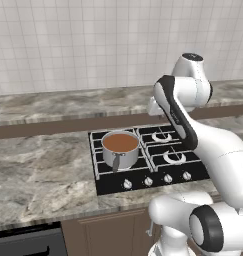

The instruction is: Pick up the sugar cube(s) and place them in the saucepan with hot chocolate.

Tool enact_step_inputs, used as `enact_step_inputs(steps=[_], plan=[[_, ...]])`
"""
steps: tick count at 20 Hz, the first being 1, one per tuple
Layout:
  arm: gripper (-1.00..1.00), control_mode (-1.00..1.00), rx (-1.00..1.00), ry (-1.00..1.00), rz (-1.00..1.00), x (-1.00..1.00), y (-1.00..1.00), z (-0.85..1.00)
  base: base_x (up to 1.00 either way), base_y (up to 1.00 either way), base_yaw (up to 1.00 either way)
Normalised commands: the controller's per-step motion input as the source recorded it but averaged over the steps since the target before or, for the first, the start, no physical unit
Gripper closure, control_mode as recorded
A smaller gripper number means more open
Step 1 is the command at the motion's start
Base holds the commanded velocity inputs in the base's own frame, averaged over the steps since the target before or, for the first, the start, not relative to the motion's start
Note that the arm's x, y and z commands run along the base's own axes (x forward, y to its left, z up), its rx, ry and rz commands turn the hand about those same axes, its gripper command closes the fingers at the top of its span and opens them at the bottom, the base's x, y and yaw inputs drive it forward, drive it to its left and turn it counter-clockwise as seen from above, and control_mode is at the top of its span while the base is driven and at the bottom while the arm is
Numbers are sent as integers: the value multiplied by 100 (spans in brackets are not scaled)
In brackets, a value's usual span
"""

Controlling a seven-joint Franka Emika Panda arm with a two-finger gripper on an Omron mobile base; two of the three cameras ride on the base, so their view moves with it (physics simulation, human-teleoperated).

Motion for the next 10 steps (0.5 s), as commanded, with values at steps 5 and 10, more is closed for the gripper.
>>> enact_step_inputs(steps=[5, 10], plan=[[-100, -100, 0, 9, 0, 0, -6, -8, 0, 0, 0], [-100, -100, 7, 0, -5, -3, -95, -19, 0, 0, 0]])
